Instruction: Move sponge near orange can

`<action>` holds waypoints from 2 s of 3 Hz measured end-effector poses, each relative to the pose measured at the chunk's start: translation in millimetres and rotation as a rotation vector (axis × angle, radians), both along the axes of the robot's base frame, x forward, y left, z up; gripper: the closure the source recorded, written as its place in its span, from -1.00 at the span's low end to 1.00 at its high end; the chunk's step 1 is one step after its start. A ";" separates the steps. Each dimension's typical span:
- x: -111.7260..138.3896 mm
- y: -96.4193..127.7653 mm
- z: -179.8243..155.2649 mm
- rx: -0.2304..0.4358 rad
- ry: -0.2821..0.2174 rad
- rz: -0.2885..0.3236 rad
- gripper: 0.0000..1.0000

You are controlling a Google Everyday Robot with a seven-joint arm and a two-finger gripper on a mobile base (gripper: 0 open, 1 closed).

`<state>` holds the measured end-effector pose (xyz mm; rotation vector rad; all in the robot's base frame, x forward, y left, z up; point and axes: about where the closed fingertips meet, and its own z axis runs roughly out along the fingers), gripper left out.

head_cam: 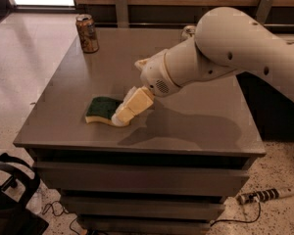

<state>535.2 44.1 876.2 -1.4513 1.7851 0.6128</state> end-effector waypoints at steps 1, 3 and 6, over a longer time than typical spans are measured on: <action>-0.9 7.2 -21.1 0.047 0.018 0.002 -1.00; -2.4 26.6 -46.5 0.122 0.036 0.020 -1.00; -5.3 39.8 -58.6 0.159 0.047 0.032 -0.16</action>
Offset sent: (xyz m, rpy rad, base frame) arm -0.0019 0.0262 -0.0513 0.1315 0.0366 0.0177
